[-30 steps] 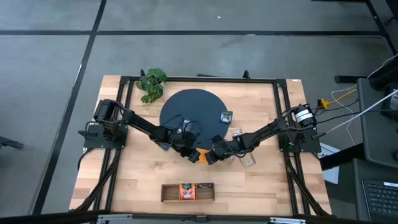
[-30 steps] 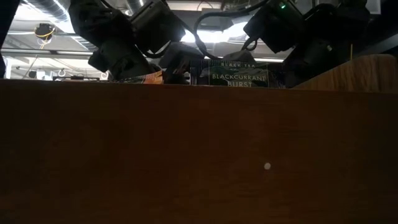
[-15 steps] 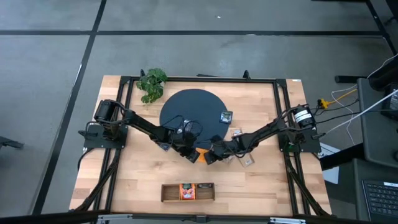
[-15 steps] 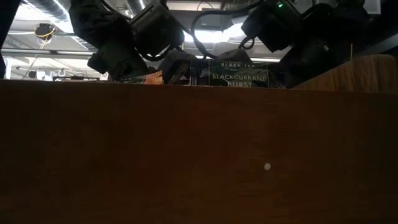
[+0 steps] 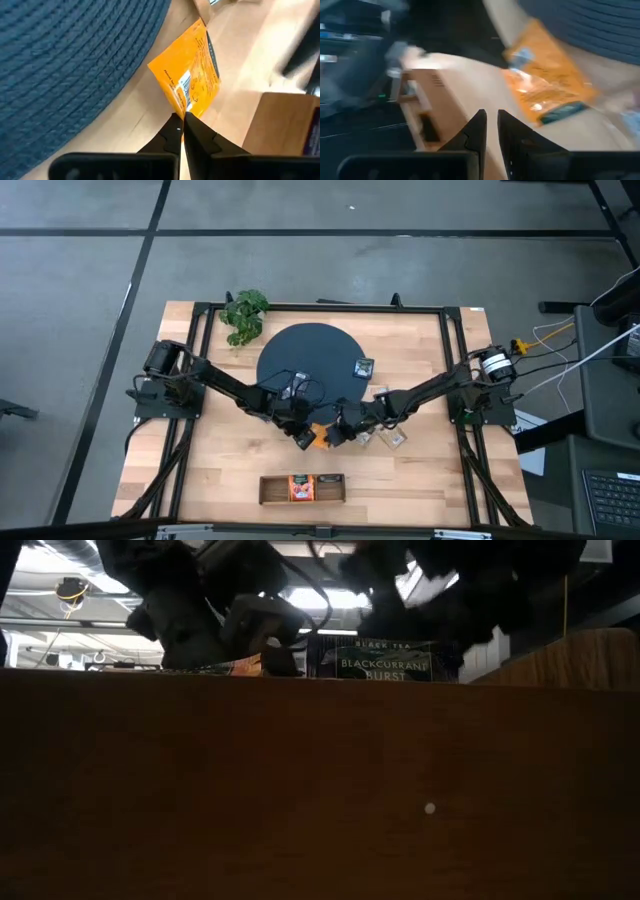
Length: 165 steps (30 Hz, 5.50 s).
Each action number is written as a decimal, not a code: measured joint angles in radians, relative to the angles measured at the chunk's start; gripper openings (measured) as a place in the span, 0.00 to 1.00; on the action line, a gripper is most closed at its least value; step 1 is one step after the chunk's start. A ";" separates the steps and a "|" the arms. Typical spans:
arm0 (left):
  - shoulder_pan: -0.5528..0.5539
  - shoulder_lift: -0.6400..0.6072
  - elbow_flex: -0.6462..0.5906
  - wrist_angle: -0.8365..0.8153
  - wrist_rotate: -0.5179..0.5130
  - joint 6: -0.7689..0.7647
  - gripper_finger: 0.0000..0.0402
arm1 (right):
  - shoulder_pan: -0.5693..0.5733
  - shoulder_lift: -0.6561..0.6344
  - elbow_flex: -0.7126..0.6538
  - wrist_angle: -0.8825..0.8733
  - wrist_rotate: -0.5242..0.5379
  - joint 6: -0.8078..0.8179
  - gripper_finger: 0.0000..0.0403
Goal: Pick & Place Tea
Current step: Put the orange tea bag into the middle section of the wooden organizer
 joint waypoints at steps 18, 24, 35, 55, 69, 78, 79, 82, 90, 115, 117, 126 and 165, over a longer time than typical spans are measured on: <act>-0.140 -0.345 0.000 -0.329 -0.534 0.582 0.01 | 0.000 -0.257 0.001 -0.101 0.048 -0.046 0.13; -0.213 -0.376 0.000 -0.305 -0.620 0.627 0.01 | 0.000 -0.296 0.001 -0.132 0.108 -0.055 0.13; -0.172 -0.377 0.001 -0.216 -0.558 0.356 0.01 | 0.000 -0.297 0.001 -0.158 0.106 -0.134 0.18; -0.056 -0.378 0.001 -0.034 -0.286 0.076 0.01 | 0.000 -0.297 0.002 -0.159 0.166 -0.209 0.44; -0.042 -0.378 0.001 -0.086 -0.234 0.060 0.04 | 0.000 -0.297 0.002 -0.162 0.161 -0.228 0.02; -0.041 -0.378 0.001 -0.080 -0.153 0.060 0.16 | 0.000 -0.297 0.002 -0.189 0.157 -0.322 0.01; -0.041 -0.378 0.001 -0.079 -0.141 0.060 0.18 | 0.000 -0.297 0.002 -0.197 0.157 -0.359 0.01; -0.036 -0.378 0.001 -0.079 -0.092 0.038 0.24 | 0.000 -0.297 0.002 -0.250 0.158 -0.489 0.01; 0.004 -0.390 0.001 -0.079 0.016 0.003 0.34 | 0.030 -0.324 0.002 -0.349 0.219 -0.788 0.00; 0.422 -0.442 0.002 0.178 0.250 -0.400 0.35 | 0.058 -0.522 0.003 -0.397 0.992 -2.007 0.01; 0.431 -0.442 0.002 0.187 0.245 -0.420 0.35 | 0.047 -0.523 0.003 -0.372 0.971 -2.037 0.01; 0.445 -0.442 0.002 0.304 0.135 -0.495 0.35 | -0.008 -0.522 0.003 -0.225 0.898 -2.194 0.01; 0.454 -0.408 0.000 0.387 0.213 -0.505 0.35 | -0.058 -0.516 0.002 -0.080 0.896 -2.334 0.02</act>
